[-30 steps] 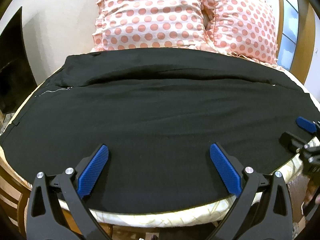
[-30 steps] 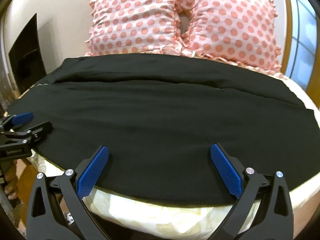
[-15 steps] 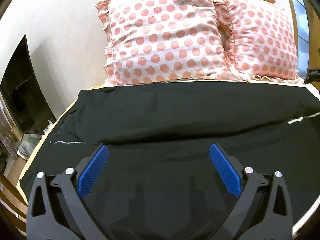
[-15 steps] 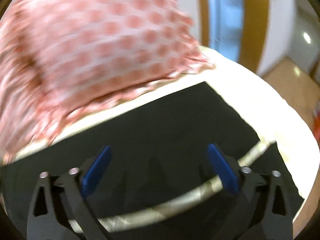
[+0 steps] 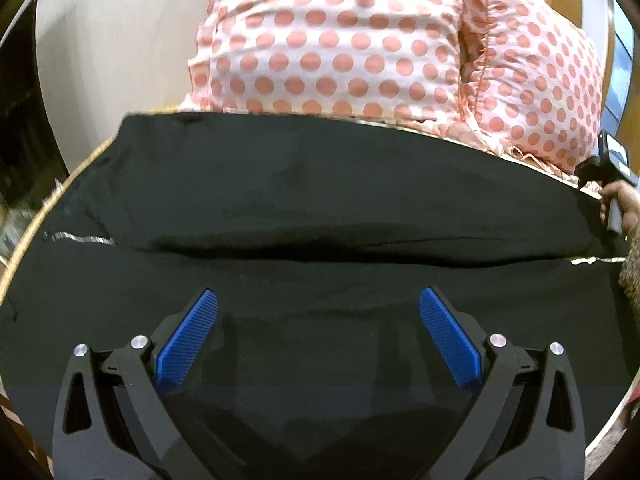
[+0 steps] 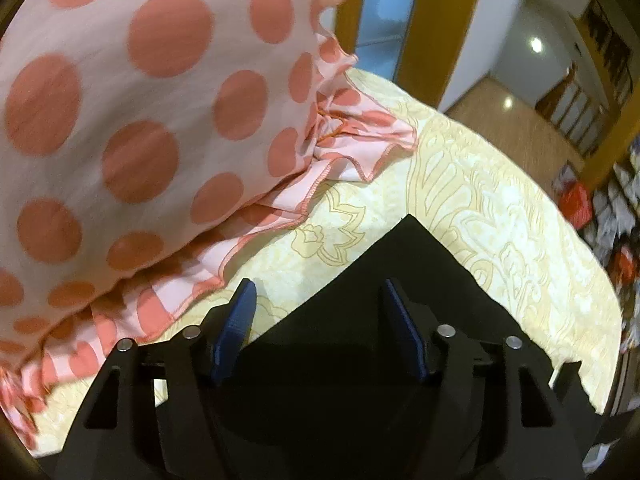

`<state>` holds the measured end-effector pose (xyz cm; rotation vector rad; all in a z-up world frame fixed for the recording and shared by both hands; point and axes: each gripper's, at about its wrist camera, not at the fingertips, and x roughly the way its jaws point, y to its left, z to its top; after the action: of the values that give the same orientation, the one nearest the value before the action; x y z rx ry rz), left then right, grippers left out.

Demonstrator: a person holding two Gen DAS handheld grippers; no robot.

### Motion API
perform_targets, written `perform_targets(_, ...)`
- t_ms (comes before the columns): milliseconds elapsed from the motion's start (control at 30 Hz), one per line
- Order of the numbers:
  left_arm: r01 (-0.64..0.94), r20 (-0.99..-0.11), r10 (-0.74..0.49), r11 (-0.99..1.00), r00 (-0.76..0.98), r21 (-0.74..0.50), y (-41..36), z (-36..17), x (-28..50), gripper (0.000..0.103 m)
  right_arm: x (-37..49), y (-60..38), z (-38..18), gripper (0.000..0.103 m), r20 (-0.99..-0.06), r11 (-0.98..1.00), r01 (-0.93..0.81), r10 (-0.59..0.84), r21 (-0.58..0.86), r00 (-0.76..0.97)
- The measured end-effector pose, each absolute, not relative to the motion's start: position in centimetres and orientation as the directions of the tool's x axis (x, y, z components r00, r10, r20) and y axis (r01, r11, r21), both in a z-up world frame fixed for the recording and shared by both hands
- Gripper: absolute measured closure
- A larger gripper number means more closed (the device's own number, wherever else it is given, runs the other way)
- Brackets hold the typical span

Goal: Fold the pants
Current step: 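Grasp the black trousers' edge with both grippers and lift it, then carry the lifted trouser half over onto the other half with both grippers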

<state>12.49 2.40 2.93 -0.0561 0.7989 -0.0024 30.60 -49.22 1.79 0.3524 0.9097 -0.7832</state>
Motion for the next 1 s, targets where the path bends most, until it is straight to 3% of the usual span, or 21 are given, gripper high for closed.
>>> perform_targets(167,-0.036,-0.722,-0.066,0.991,0.689,-0.125,3.5,2.6,12.6,0.002,27.6,-49.6,1.7,0.083,-0.801,0.698,0.713,-0.393,0.060,0.452)
perform_targets(267,-0.037,-0.721,-0.082,0.988,0.688,-0.147,3.8,2.6,12.6,0.002,25.0,-50.9,1.9,0.097,-0.786,0.697,0.680,-0.281,0.228,0.551)
perform_targets(733,-0.056,-0.722,-0.090,0.983,0.686,-0.176,4.2,2.5,12.6,0.002,9.0,-49.7,1.4,0.100,-0.636,0.620,0.539,-0.084,0.569,0.767)
perform_targets(900,-0.036,-0.711,-0.109,0.982,0.695,-0.186,4.7,3.6,12.2,0.002,8.8,-50.9,0.3,0.100,-0.600,0.571,0.508,-0.032,0.646,0.799)
perform_targets(1000,-0.021,-0.672,-0.072,0.991,0.737,-0.129,6.0,6.9,12.2,0.002,8.6,-50.7,1.0,0.100,-0.568,0.602,0.476,-0.043,0.642,0.822)
